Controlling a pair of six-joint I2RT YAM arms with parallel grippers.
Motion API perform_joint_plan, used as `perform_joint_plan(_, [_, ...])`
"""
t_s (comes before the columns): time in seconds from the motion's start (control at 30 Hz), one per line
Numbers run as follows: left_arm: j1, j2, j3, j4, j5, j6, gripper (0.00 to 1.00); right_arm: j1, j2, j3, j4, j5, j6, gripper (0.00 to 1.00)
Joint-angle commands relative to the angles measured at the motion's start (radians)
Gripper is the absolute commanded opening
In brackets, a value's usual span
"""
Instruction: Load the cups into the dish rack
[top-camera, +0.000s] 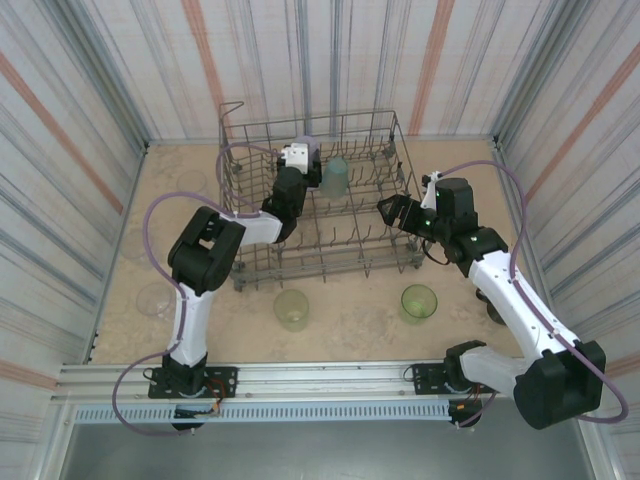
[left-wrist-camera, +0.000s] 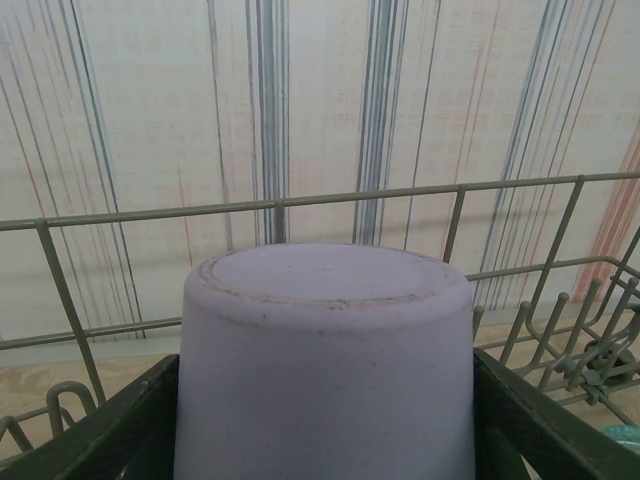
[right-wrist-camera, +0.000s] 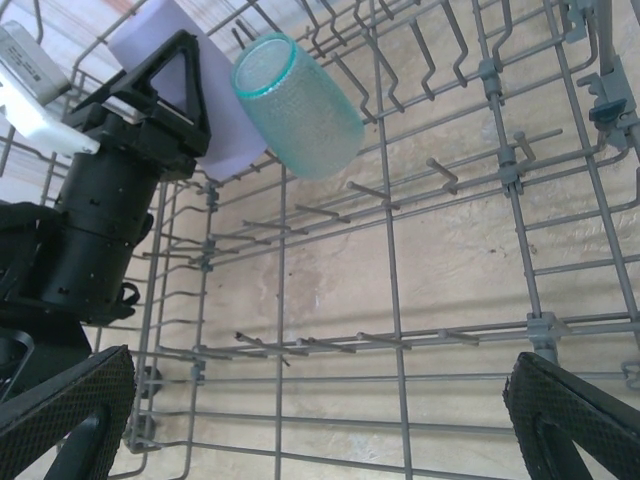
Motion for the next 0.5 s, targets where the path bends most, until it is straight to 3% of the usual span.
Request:
perform_joint_plan(0.0, [0.009, 0.06, -0.049, 0.0, -0.044, -0.032, 0.0, -0.006, 0.005, -0.002, 0.019, -0.013, -0.018, 0.99])
perform_joint_plan(0.37, [0.005, 0.052, -0.07, 0.0, -0.039, -0.039, 0.0, -0.006, -0.006, -0.001, 0.019, -0.012, -0.013, 0.99])
perform_joint_plan(0.47, [0.003, 0.045, -0.076, 0.002, -0.056, -0.039, 0.17, -0.006, -0.006, 0.002, 0.019, -0.011, -0.013, 0.99])
